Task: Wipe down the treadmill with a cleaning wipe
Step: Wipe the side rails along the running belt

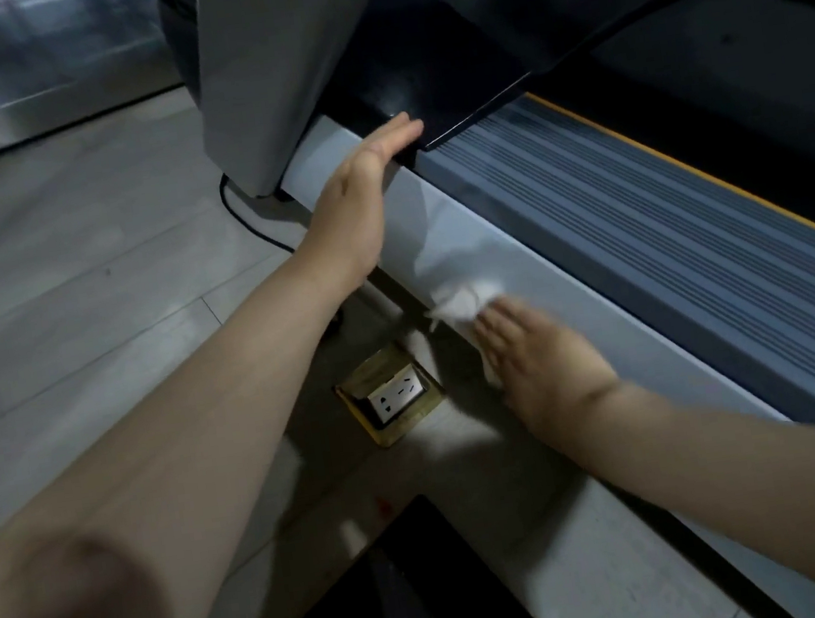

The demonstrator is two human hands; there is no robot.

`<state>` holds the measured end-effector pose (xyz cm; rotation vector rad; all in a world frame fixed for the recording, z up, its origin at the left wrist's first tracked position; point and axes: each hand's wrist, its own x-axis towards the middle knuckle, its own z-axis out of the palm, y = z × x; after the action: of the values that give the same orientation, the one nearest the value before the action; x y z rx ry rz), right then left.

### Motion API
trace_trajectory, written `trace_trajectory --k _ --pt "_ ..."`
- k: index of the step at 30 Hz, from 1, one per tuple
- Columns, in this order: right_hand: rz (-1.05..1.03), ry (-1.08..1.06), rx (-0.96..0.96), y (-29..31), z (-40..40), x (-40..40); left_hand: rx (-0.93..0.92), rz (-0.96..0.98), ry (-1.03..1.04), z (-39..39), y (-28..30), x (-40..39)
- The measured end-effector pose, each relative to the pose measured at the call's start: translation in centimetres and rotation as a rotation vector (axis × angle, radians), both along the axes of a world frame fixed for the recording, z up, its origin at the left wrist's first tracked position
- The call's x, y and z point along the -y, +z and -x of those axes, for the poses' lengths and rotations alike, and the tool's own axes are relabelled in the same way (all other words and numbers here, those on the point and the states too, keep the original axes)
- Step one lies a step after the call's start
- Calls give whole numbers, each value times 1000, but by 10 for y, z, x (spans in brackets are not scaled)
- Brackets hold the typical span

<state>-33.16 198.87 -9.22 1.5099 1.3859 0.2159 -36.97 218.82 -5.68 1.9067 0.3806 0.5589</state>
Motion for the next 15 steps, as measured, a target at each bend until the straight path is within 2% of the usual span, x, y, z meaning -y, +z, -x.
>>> trace_trajectory --k 3,5,7,11,13,15 --pt "-326 -1 79 39 -19 -44 60 208 123 0 10 -9" --pt "-414 -60 60 54 -27 -69 7 208 177 2 15 -20" --pt "-329 -57 22 46 -26 -76 -103 93 228 12 7 -33" --pt "120 72 4 12 -15 -58 -464 -81 263 49 -49 -53" --pt "144 78 23 20 -20 -72 -756 -147 229 75 -90 -62" --pt "30 115 106 33 -29 -101 -1013 -224 189 98 -126 -68"
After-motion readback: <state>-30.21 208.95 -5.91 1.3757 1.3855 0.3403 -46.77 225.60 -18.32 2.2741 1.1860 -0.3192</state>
